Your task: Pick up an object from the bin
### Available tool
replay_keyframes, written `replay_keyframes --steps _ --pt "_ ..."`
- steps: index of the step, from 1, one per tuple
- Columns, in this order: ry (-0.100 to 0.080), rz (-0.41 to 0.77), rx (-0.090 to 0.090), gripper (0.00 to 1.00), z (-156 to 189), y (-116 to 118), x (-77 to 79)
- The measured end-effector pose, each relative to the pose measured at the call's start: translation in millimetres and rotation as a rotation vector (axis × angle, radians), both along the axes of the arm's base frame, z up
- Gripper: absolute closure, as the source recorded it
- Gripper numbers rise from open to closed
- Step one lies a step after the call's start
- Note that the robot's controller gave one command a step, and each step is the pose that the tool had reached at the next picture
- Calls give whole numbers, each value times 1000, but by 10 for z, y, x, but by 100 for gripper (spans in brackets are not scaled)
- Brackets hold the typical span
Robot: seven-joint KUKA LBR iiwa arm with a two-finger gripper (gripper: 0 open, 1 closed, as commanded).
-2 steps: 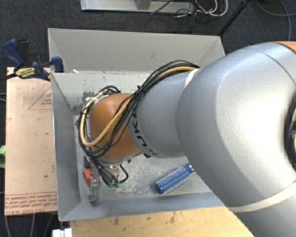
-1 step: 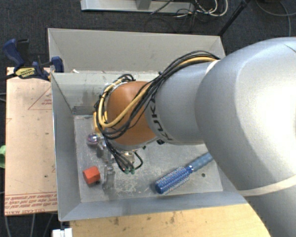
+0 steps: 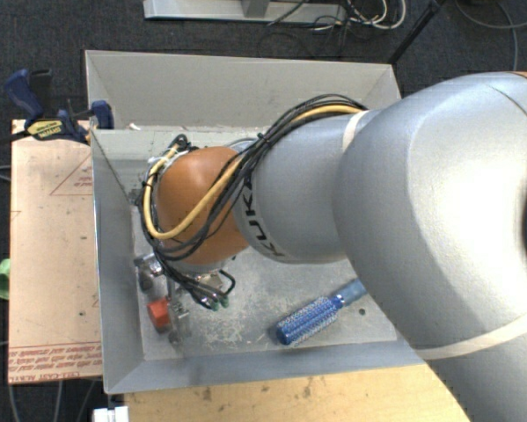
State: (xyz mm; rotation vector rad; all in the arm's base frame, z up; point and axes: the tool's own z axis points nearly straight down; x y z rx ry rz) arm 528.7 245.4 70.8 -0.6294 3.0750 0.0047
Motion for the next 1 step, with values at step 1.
replay_keyframes --steps 1 --pt "3 -3 -2 100 -6 -18 -2"
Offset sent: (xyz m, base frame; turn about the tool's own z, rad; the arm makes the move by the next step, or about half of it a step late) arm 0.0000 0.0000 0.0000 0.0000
